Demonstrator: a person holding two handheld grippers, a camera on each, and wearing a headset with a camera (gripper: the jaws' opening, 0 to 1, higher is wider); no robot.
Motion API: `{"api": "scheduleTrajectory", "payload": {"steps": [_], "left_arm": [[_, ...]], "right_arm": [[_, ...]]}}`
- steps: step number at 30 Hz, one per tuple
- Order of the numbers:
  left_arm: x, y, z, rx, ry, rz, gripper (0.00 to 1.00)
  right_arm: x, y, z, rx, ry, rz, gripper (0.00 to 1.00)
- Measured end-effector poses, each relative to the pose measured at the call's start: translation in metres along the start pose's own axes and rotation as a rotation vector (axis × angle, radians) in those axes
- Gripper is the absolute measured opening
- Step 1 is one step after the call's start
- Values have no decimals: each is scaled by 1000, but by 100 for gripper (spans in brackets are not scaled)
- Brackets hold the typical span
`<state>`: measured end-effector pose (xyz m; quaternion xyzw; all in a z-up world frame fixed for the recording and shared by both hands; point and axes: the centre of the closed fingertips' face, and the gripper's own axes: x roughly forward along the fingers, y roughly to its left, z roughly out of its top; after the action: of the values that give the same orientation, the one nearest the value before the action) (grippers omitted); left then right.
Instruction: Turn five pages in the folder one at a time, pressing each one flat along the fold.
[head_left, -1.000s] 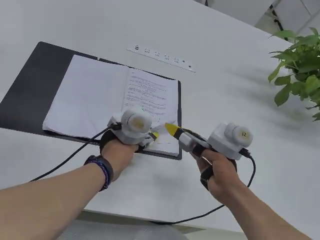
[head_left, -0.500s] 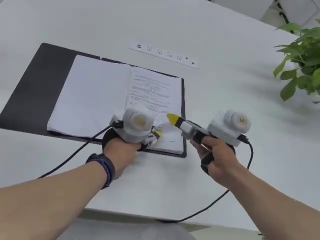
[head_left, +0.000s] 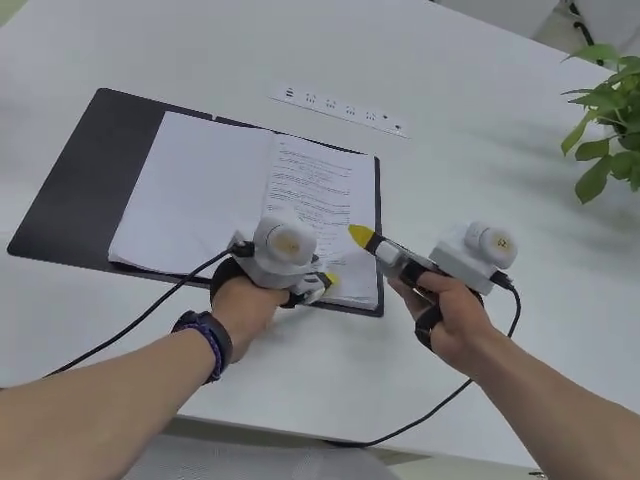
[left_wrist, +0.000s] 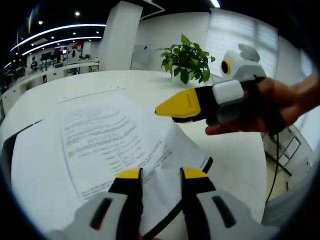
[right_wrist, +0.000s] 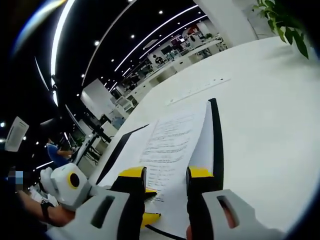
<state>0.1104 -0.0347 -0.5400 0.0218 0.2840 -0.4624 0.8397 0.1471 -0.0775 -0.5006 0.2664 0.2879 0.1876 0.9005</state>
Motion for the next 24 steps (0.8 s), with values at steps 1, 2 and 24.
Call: {"api": "scheduleTrajectory", "payload": {"steps": [1,2,24], "left_arm": [[-1,0,0,3,3,-3,31],[-1,0,-1,3,5,-4,33],[-36,7,9,61,-1,5,52]], "right_arm": [[0,0,0,1,0,0,24],[-2,0,-2,2,-1,1,22],[1,26,-3,74,-39,60,0]]}}
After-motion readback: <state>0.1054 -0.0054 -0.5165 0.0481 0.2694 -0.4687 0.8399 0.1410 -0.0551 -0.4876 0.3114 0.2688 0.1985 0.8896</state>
